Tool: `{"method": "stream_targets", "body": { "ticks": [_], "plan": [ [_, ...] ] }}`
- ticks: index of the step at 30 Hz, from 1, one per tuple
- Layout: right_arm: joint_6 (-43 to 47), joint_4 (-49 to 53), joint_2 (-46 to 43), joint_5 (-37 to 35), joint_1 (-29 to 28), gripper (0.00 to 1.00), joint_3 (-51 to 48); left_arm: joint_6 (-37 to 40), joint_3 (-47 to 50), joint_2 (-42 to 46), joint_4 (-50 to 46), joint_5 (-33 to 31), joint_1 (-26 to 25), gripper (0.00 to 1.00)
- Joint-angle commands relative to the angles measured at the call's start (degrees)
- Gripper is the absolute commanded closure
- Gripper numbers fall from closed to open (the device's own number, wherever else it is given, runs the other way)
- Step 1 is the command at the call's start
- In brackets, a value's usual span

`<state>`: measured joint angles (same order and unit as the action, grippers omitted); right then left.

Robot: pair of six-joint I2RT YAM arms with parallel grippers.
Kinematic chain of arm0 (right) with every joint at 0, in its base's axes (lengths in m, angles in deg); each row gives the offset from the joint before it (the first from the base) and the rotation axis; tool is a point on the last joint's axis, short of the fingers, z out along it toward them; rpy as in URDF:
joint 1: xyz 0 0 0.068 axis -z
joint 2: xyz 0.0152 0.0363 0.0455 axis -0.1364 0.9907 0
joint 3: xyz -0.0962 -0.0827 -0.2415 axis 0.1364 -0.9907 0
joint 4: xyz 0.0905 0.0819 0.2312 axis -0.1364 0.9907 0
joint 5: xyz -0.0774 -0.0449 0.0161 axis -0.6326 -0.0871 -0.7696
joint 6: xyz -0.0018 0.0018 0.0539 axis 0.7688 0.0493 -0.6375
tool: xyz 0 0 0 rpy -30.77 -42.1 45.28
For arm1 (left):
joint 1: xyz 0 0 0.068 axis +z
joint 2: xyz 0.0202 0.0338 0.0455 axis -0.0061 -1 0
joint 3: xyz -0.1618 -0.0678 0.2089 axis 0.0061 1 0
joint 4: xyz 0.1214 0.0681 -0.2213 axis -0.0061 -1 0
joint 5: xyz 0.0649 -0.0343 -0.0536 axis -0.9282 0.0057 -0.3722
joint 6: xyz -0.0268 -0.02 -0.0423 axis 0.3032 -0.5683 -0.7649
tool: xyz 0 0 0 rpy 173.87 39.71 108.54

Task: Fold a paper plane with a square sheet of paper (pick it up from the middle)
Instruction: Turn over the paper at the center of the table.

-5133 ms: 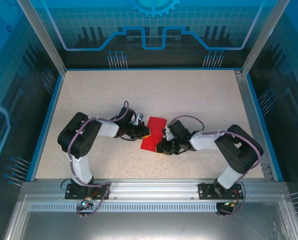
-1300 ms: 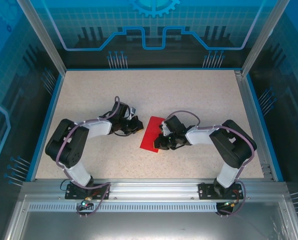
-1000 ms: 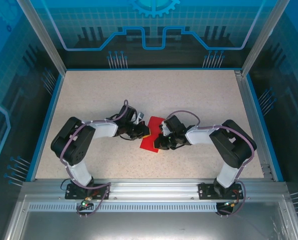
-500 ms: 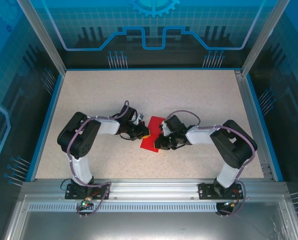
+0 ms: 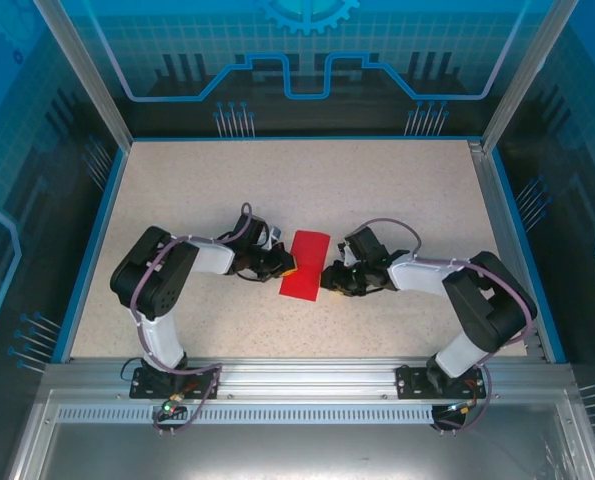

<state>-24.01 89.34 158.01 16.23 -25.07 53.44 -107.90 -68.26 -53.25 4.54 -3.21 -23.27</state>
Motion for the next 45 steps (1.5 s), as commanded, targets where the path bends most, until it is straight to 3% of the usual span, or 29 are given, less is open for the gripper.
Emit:
{"method": "stream_targets", "body": {
  "ticks": [1,19,32,45],
  "plan": [
    [-3.86,-3.73,2.04,-0.04,0.44,0.68,0.82,-1.14,1.51,0.70,-2.89,-2.87,0.47,0.95],
    [-6.17,-4.36,7.00,-0.65,0.53,0.69,4.44,-1.29,1.64,1.41,-2.78,-2.64,0.48,0.95],
    [-7.84,-9.24,8.80,2.83,0.13,0.74,4.73,-1.42,1.78,1.41,-2.70,-2.55,0.45,0.95],
    [-7.55,-9.61,8.29,1.71,0.16,0.71,4.27,-2.10,1.69,2.25,-2.92,-2.82,0.59,0.95]
  ]
}}
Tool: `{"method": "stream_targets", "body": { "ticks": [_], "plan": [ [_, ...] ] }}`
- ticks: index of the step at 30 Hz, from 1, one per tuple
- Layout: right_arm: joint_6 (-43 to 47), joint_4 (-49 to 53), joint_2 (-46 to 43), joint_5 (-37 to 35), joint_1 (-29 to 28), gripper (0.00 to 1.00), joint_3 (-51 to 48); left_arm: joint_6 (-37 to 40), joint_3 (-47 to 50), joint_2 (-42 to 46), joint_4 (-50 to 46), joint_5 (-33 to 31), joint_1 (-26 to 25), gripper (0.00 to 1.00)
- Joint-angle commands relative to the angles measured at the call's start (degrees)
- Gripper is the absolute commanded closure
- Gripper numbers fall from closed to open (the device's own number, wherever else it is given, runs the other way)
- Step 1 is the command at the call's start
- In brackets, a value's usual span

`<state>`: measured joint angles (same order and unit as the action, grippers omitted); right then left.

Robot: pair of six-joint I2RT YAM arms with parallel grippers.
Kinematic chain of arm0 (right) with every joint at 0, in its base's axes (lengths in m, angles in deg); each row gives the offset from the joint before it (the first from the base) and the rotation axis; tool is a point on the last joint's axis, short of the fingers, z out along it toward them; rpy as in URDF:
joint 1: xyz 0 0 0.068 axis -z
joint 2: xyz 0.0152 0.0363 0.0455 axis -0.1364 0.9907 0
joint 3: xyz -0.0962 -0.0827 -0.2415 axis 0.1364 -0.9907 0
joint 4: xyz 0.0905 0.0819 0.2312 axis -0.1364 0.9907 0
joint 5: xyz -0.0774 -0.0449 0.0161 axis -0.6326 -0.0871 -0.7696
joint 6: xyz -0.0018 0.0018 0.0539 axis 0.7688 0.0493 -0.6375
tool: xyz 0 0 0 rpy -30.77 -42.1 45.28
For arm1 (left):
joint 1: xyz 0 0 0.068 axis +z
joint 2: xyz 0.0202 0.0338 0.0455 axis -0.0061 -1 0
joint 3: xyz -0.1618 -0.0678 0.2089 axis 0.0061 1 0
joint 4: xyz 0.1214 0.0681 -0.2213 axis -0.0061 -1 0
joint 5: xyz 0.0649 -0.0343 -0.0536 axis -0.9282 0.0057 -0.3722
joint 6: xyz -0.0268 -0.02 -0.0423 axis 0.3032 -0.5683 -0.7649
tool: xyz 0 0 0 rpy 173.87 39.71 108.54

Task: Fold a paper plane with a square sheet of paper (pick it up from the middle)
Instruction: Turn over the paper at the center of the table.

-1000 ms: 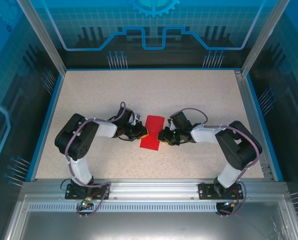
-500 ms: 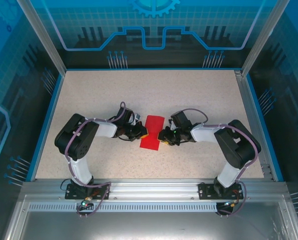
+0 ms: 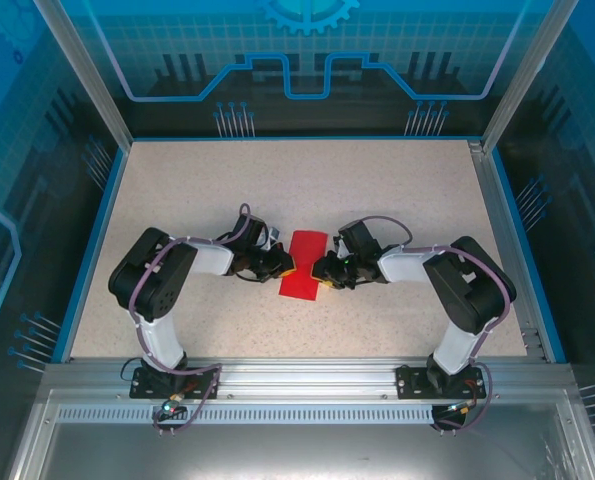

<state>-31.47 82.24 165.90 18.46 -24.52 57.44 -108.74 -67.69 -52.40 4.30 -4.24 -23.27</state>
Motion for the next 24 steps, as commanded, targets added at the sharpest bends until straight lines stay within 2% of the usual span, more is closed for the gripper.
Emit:
{"method": "stream_targets", "body": {
  "ticks": [1,14,24],
  "plan": [
    [-0.04,-2.96,0.07,-0.62,-0.35,0.70,-0.02,-1.41,1.10,1.49,-2.74,-1.81,0.54,0.95],
    [2.23,-7.45,-0.66,1.81,-0.07,0.68,-1.49,-4.63,1.18,1.81,0.03,-0.78,0.68,0.94],
    [3.99,-9.03,2.07,3.65,-0.25,0.73,-0.27,-6.04,1.27,2.41,0.97,-0.52,0.61,0.92]
  ]
}}
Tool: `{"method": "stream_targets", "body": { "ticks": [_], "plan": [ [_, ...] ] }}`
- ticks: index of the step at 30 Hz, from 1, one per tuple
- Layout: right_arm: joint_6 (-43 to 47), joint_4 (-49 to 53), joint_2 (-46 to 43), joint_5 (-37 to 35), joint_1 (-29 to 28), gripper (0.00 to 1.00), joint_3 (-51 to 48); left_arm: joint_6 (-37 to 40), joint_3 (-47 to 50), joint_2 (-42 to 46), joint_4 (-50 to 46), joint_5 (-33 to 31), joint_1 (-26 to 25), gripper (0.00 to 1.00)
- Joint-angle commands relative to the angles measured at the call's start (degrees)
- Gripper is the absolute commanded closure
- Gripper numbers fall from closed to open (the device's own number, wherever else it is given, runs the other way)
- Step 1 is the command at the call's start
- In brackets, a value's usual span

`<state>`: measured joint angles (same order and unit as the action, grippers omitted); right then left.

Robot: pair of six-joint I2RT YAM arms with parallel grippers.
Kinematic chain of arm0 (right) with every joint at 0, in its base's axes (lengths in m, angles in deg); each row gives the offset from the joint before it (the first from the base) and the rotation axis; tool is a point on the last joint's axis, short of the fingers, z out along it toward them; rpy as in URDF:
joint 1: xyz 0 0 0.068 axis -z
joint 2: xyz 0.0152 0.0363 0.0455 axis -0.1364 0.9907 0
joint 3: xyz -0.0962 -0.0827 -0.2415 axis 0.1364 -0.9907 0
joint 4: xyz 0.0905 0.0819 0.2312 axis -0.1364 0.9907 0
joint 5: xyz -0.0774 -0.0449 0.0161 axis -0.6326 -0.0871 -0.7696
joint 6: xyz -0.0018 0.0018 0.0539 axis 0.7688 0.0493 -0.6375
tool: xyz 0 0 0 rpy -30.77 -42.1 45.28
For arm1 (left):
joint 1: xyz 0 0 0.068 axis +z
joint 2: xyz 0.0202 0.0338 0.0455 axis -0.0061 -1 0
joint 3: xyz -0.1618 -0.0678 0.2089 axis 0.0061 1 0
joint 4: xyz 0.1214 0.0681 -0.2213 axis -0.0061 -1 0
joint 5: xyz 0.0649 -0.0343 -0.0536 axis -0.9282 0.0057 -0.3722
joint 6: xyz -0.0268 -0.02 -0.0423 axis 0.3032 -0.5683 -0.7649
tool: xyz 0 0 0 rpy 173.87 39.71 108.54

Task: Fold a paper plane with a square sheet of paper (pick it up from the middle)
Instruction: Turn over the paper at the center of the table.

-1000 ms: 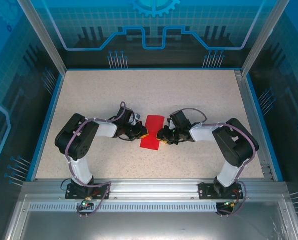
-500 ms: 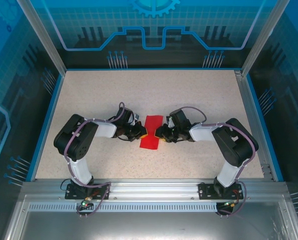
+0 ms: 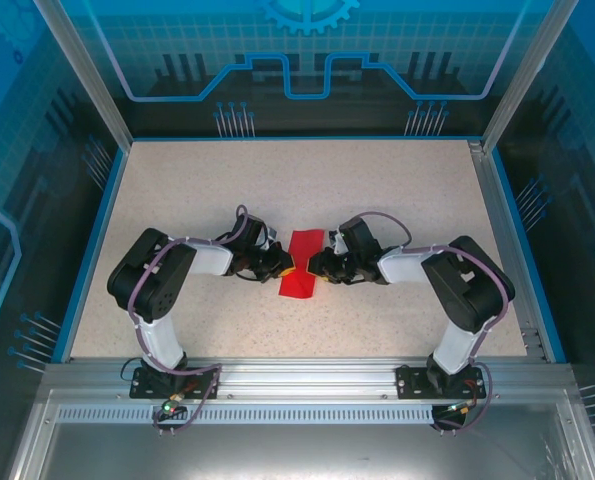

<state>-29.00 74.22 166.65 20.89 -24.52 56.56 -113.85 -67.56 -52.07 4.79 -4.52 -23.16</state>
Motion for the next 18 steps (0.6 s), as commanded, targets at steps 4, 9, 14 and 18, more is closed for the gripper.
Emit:
{"method": "stream_targets", "body": {
  "ticks": [4,9,14,18],
  "plan": [
    [2.00,-1.27,1.70,1.39,-0.21,0.76,0.73,-0.96,1.60,3.62,0.48,-0.73,0.62,0.89],
    [4.60,1.38,-0.19,1.37,-0.03,0.83,1.47,0.40,2.37,8.05,-1.53,-3.00,0.63,0.84],
    [10.80,12.12,-6.08,-1.24,0.54,0.88,4.67,4.28,2.59,15.98,-8.80,-8.94,0.61,0.80],
    [17.15,24.76,-11.46,-6.63,0.76,0.89,9.57,7.26,2.71,22.73,-14.63,-15.10,0.72,0.76]
  ]
}}
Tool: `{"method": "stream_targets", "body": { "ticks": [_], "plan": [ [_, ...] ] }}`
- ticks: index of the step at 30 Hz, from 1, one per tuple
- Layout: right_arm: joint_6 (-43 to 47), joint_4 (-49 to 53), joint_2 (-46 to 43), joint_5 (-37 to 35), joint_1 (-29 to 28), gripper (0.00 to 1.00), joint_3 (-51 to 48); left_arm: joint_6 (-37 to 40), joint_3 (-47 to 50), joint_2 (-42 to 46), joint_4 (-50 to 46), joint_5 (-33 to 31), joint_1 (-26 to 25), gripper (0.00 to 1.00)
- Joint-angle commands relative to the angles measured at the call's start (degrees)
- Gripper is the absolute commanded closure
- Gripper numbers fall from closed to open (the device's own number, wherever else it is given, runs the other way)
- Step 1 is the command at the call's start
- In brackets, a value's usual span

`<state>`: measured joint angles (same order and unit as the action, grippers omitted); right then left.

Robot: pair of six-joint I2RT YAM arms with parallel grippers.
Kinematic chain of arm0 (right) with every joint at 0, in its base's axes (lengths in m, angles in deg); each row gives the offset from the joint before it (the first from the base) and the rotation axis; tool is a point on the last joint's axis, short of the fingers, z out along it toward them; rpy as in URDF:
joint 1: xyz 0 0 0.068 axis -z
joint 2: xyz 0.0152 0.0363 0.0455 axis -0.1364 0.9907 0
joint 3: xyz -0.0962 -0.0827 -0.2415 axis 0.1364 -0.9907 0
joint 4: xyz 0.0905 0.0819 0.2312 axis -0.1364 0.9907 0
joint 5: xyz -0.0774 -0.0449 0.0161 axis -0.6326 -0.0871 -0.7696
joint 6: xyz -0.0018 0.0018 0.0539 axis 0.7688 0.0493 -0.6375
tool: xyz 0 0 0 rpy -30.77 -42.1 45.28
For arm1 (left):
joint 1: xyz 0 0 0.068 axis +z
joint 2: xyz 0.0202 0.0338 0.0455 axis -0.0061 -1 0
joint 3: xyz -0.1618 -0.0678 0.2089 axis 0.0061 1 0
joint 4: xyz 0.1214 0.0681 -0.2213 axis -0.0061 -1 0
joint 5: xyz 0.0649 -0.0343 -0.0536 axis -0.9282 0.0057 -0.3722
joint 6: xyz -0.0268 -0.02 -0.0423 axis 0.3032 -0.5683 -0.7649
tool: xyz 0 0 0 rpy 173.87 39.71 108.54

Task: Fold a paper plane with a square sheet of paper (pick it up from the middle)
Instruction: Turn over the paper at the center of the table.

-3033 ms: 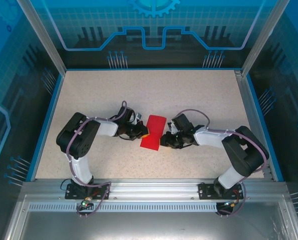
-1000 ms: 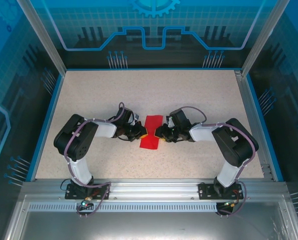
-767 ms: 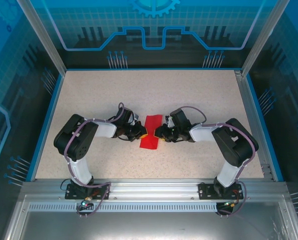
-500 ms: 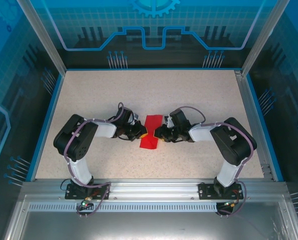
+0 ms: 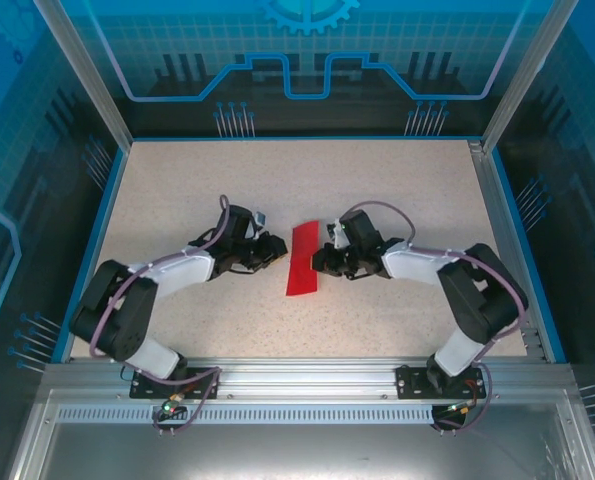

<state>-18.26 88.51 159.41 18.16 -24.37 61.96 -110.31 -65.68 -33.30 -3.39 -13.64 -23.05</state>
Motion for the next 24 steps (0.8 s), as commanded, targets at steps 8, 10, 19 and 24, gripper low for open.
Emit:
{"method": "stream_targets", "body": {
  "ticks": [8,10,19,24],
  "plan": [
    [13.96,39.82,-11.08,-25.61,-0.42,0.90,16.26,6.34,2.12,15.19,-13.89,-17.49,0.79,0.70],
    [14.59,47.50,-10.39,-33.74,-1.54,0.90,20.64,6.25,2.73,17.19,-14.93,-20.49,0.88,0.68],
    [9.54,77.33,8.79,-60.98,-10.96,0.91,40.49,5.19,5.13,22.11,-18.39,-28.52,1.76,0.63],
    [6.94,76.41,21.83,-54.19,-15.64,0.89,48.28,4.33,5.97,24.44,-20.86,-31.95,2.26,0.62]
  ]
}}
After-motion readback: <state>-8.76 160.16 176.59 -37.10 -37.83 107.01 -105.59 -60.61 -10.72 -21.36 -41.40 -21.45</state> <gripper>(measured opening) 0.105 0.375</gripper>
